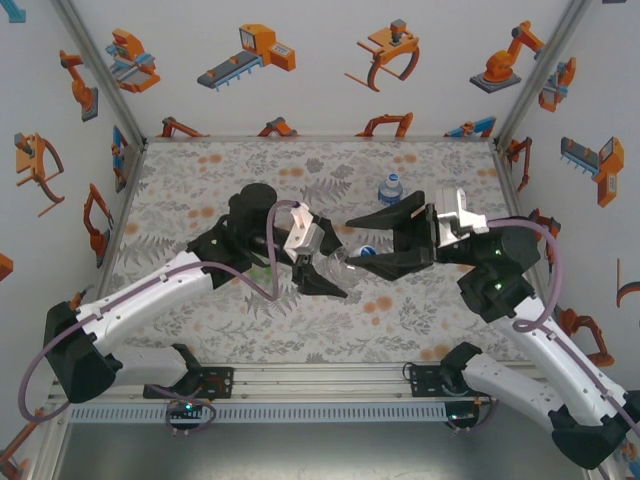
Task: Screw on the bottle caps
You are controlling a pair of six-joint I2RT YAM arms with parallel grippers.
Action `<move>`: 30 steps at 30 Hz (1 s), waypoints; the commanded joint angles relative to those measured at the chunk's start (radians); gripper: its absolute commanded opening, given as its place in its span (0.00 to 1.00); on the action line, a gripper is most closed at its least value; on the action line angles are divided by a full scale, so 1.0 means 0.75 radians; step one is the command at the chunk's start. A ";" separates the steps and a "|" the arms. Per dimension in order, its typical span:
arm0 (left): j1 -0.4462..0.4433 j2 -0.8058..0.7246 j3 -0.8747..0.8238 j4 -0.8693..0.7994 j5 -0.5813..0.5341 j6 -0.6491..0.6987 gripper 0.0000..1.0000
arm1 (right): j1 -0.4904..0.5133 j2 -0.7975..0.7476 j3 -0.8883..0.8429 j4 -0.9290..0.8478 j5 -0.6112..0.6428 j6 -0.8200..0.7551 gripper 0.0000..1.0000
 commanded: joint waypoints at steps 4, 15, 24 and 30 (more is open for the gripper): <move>-0.002 0.027 0.092 -0.009 0.272 0.030 0.00 | 0.007 0.032 -0.009 0.310 -0.317 0.164 0.43; -0.001 0.031 0.103 -0.014 0.302 0.028 0.00 | 0.068 0.061 -0.015 0.346 -0.348 0.187 0.29; -0.001 0.022 0.099 -0.064 0.261 0.049 0.00 | 0.065 0.107 -0.023 0.332 -0.271 0.171 0.00; -0.001 -0.043 0.039 -0.091 -0.082 0.097 0.00 | 0.051 0.100 0.020 -0.111 0.056 -0.039 0.00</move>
